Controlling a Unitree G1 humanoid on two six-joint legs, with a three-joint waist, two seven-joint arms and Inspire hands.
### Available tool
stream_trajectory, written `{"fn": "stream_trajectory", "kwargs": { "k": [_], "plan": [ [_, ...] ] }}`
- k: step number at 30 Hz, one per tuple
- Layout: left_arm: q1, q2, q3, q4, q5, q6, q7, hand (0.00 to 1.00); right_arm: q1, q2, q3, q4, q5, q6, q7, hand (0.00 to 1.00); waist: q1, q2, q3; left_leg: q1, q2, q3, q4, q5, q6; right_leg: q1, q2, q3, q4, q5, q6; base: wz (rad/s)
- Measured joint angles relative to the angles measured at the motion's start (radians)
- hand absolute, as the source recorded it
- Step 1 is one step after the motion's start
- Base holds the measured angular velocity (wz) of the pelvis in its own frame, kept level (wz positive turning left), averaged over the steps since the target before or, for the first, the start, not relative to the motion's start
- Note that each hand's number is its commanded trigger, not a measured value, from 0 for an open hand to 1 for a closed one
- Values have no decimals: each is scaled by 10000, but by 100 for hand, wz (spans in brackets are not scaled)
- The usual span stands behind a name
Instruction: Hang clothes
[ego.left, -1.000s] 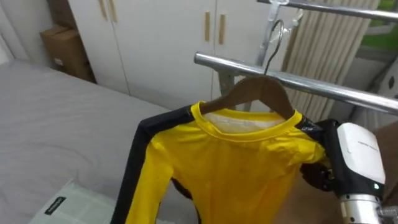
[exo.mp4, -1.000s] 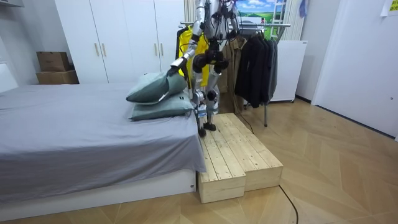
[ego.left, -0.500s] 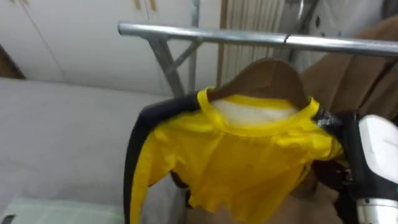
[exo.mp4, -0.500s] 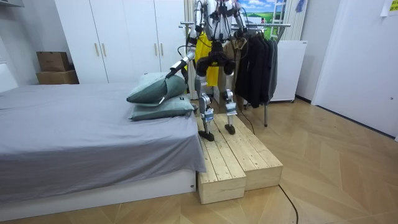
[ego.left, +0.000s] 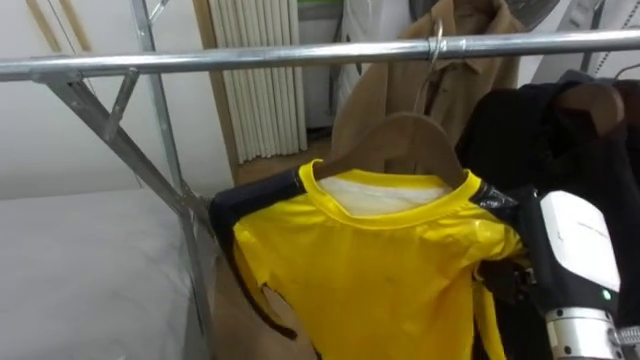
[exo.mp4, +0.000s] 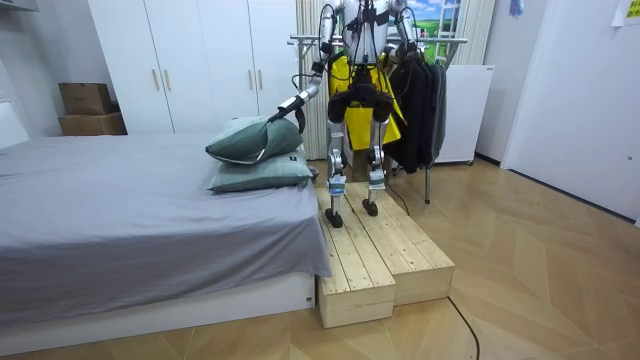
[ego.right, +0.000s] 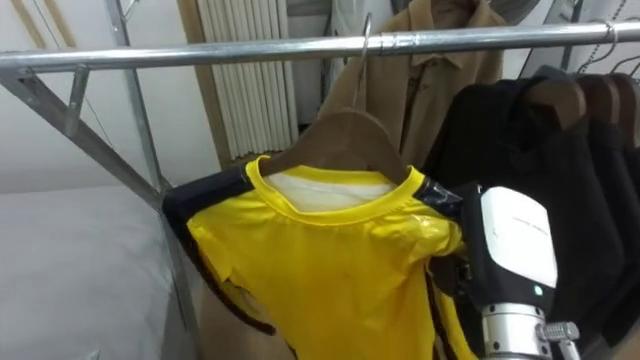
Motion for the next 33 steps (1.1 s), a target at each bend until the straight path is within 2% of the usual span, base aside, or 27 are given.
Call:
{"fn": "stream_trajectory", "kwargs": {
  "k": [7,9,21,26,29,33],
  "plan": [
    [52,13,-46,-6,-88,-21,235,0,-263,69,86,-17,13,76,363,100,6,-85,-39,180,-10,-170,-64,15,9,337,8,-105,-186,79,-8,3],
    [54,12,-48,-5,-94,-22,307,0,-263,143,89,-18,-7,77,364,100,10,-88,-40,188,1,-227,-61,20,8,394,7,-149,-261,160,-83,7],
    [53,12,-52,-5,-95,-288,539,0,-283,323,177,-6,-101,77,443,100,98,-76,-32,210,-5,-448,-65,22,6,436,1,-258,-256,172,-126,2],
    [66,12,-64,-3,-102,-638,475,0,-301,224,199,-2,483,76,951,100,302,-84,-27,205,-17,-621,-56,22,4,462,8,-339,-256,163,-149,4],
    [66,41,-61,-3,-98,-715,392,0,-346,178,197,0,645,68,1241,100,295,-91,-21,190,-34,-838,-60,26,-2,540,-6,-479,-248,146,-180,9],
    [123,104,-61,-3,-94,-1034,386,0,-425,-84,189,1,1050,41,1443,100,398,-147,5,304,-30,-1034,-125,47,-40,666,-17,-643,-248,43,-240,14]
  ]
}}
